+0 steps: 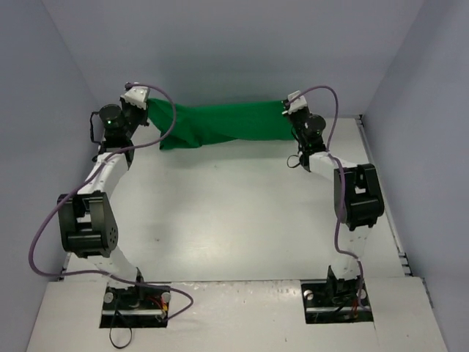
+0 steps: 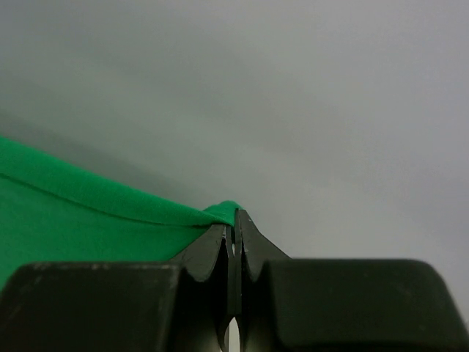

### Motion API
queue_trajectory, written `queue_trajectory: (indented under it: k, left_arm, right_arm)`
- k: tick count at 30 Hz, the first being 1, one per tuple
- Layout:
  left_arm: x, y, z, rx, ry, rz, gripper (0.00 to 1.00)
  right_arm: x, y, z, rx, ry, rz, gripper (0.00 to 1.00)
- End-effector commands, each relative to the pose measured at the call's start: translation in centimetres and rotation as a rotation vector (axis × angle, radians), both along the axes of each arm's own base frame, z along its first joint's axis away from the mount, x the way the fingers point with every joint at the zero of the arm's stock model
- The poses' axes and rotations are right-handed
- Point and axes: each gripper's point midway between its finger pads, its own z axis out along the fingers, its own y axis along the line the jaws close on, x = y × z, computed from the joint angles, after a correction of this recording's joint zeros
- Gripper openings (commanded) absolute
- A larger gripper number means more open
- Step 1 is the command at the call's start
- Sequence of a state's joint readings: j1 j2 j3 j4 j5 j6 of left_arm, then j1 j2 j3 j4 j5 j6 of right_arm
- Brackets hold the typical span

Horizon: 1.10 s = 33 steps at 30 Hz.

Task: Fold and stack the t-shirts
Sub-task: Flatten out the tshirt

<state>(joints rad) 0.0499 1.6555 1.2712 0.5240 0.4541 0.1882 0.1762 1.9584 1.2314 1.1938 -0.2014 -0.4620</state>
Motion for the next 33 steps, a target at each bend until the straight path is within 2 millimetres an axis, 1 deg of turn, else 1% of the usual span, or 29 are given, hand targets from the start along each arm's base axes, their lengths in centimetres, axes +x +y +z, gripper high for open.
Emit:
queue_trajectory:
  k: [1,2,4,5,6,7,8,10,11,12,13,14,16,17,18,20,22,25,27,29,30,31,32,33]
  left_arm:
    - [-8.0,-3.5,3.9,0.120,-0.069,-0.234,0.00]
    - [-9.7,-4.0,2.0,0.148,-0.003,-0.268,0.00]
    - [-13.1,-5.4,-2.7,0.147,0.178,-0.365,0.00]
    - [-14.9,-5.7,-4.1,0.191,0.221,-0.406,0.00]
    - [-17.0,-6.8,-5.8,0.185,0.291,-0.488,0.00]
    - [-18.9,-7.3,-7.6,0.184,0.371,-0.528,0.00]
    - [-20.4,-7.7,-8.7,0.184,0.427,-0.561,0.00]
    - [-23.1,-8.2,-10.9,0.182,0.545,-0.591,0.00]
    - [-24.5,-8.9,-11.8,0.193,0.598,-0.615,0.00]
    - [-25.7,-9.6,-12.5,0.204,0.646,-0.641,0.00]
    - [-27.0,-9.8,-13.4,0.207,0.713,-0.656,0.00]
    - [-28.0,-10.0,-14.1,0.212,0.766,-0.673,0.00]
    - [-29.3,-10.6,-14.6,0.219,0.820,-0.715,0.00]
    - [-29.9,-10.7,-14.9,0.218,0.850,-0.732,0.00]
    - [-30.5,-11.0,-14.9,0.215,0.866,-0.761,0.00]
    - [-32.3,-11.9,-14.8,0.214,0.897,-0.835,0.00]
    - [-33.7,-12.6,-14.9,0.240,0.914,-0.885,0.00]
    - [-35.3,-13.4,-14.8,0.289,0.897,-0.949,0.00]
    - [-36.0,-13.6,-14.9,0.325,0.883,-0.963,0.00]
    - [-36.8,-13.9,-15.4,0.381,0.887,-0.981,0.00]
    - [-37.1,-13.9,-15.7,0.416,0.899,-0.988,0.00]
    - [-37.6,-13.7,-16.0,0.437,0.921,-0.993,0.00]
    - [-38.1,-13.6,-16.1,0.453,0.934,-1.011,0.03]
    - [-38.5,-13.6,-16.4,0.480,0.942,-1.042,0.24]
  right_arm:
    - [-7.8,-0.9,12.3,-0.122,-0.290,0.085,0.00]
    - [-8.1,-1.3,10.0,-0.165,-0.226,0.093,0.00]
    - [-9.8,-0.9,8.4,-0.303,-0.169,0.156,0.00]
    - [-11.0,-1.1,7.4,-0.350,-0.147,0.168,0.00]
    - [-11.6,-0.7,5.3,-0.397,-0.084,0.216,0.00]
    - [-12.4,-0.9,4.7,-0.443,-0.078,0.225,0.00]
    - [-13.1,-0.8,4.0,-0.488,-0.067,0.242,0.00]
    - [-14.7,-0.2,0.2,-0.582,0.048,0.327,0.00]
    - [-15.6,0.0,-0.5,-0.655,0.047,0.361,0.00]
    - [-16.4,0.0,-1.6,-0.717,0.063,0.388,0.00]
    - [-17.3,0.0,-3.5,-0.744,0.112,0.423,0.00]
    - [-18.1,0.0,-4.7,-0.766,0.146,0.450,0.00]
    - [-19.1,-0.3,-6.2,-0.808,0.172,0.467,0.00]
    - [-19.2,-0.4,-6.3,-0.815,0.176,0.463,0.00]
    - [-19.5,-0.5,-6.6,-0.823,0.185,0.464,0.00]
    - [-20.4,-0.9,-8.0,-0.868,0.223,0.484,0.00]
    - [-21.3,-1.2,-9.2,-0.911,0.262,0.512,0.00]
    - [-22.7,-1.9,-10.8,-0.987,0.295,0.545,0.00]
    - [-23.0,-2.4,-11.0,-1.020,0.295,0.539,0.00]
    - [-23.7,-2.9,-12.0,-1.052,0.328,0.551,0.00]
    - [-23.7,-3.1,-12.2,-1.077,0.331,0.550,0.02]
    - [-23.9,-3.4,-12.5,-1.085,0.351,0.551,0.15]
    - [-24.1,-3.5,-12.6,-1.094,0.366,0.557,0.18]
    - [-23.9,-3.6,-12.3,-1.116,0.364,0.563,0.37]
